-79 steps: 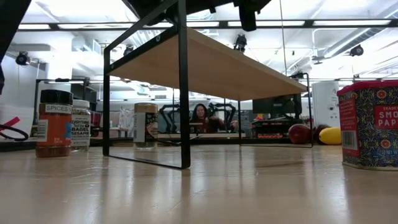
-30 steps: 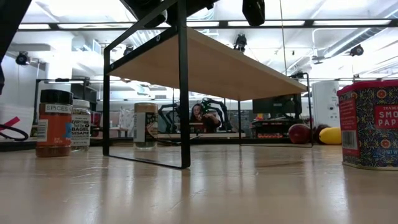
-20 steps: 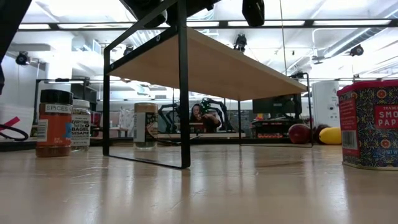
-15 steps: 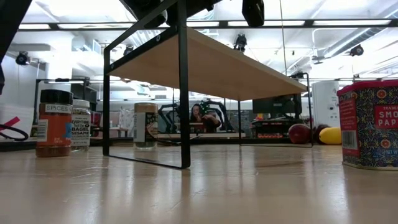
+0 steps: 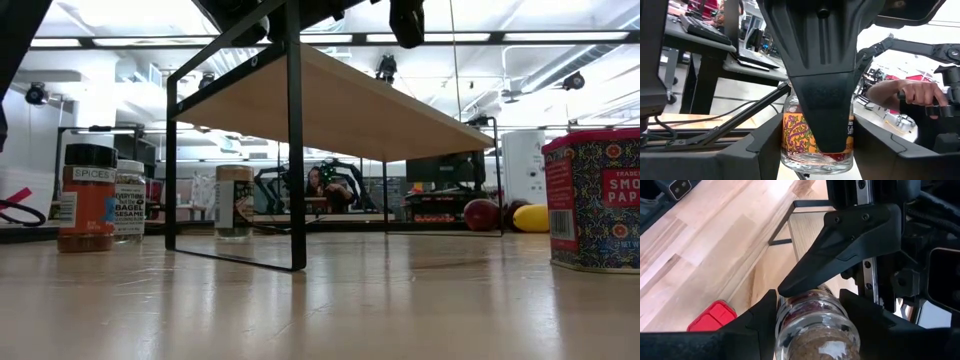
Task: Shelf spices
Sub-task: Remove the brown seasoning bottle from the shelf
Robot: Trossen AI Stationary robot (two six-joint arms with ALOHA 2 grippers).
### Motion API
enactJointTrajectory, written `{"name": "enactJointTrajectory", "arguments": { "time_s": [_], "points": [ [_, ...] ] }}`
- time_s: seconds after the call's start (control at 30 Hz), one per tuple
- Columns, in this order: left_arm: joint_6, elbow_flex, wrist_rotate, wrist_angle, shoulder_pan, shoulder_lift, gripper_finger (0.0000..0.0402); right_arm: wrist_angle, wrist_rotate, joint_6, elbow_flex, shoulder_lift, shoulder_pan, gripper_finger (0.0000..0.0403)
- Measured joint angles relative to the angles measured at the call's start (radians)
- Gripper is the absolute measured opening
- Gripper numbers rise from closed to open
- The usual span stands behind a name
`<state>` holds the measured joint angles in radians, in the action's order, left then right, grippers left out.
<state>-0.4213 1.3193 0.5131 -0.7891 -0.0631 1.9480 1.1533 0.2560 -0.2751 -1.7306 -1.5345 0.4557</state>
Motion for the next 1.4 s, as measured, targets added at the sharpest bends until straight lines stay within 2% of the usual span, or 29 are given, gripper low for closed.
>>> {"name": "enactJointTrajectory", "arguments": {
  "time_s": [0.7, 1.13, 1.4],
  "points": [
    [-0.016, 0.002, -0.033, 0.021, 0.009, 0.0, 0.0189, 0.081, 0.031, 0.11, 0.0, 0.029, -0.002, 0.0167],
    [0.007, 0.001, -0.029, 0.029, 0.011, 0.0, 0.0195, 0.095, 0.025, 0.099, 0.001, 0.035, 0.0, 0.0167],
    [0.012, 0.0, -0.022, 0.029, 0.011, 0.0, 0.0225, 0.102, 0.024, 0.1, 0.001, 0.035, 0.001, 0.0167]
  ]
}}
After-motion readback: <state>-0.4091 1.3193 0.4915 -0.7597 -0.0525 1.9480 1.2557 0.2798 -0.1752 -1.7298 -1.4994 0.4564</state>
